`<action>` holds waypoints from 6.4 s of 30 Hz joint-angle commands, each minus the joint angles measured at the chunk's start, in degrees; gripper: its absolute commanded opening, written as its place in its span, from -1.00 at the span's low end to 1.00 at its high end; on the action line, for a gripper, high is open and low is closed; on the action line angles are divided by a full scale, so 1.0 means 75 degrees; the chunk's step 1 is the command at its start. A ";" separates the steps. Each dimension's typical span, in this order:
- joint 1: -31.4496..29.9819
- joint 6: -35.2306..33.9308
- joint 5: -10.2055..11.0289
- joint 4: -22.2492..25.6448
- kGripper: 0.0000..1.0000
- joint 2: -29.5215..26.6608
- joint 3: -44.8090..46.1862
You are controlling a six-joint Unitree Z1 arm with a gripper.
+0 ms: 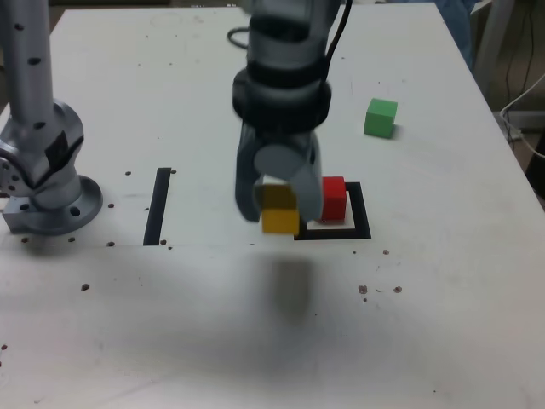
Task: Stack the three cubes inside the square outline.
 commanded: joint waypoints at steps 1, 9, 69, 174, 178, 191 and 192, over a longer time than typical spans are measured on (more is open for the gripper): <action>0.0247 0.0346 0.0095 0.0150 -0.57 -0.0021 -0.0207; 0.1346 0.1528 0.0354 0.0482 -0.58 0.0232 -0.0899; 0.1860 0.1526 0.0270 0.0035 -0.05 0.1122 -0.1002; 0.4496 0.5761 0.1702 -0.0280 -0.34 0.3555 -0.3858; 0.4480 0.5736 0.1736 -0.0302 -0.55 0.3518 -0.3853; 0.4311 0.5699 0.1727 0.0033 -0.77 0.2987 -0.3812; 0.4290 0.5692 0.1730 0.0152 -0.77 0.2873 -0.3823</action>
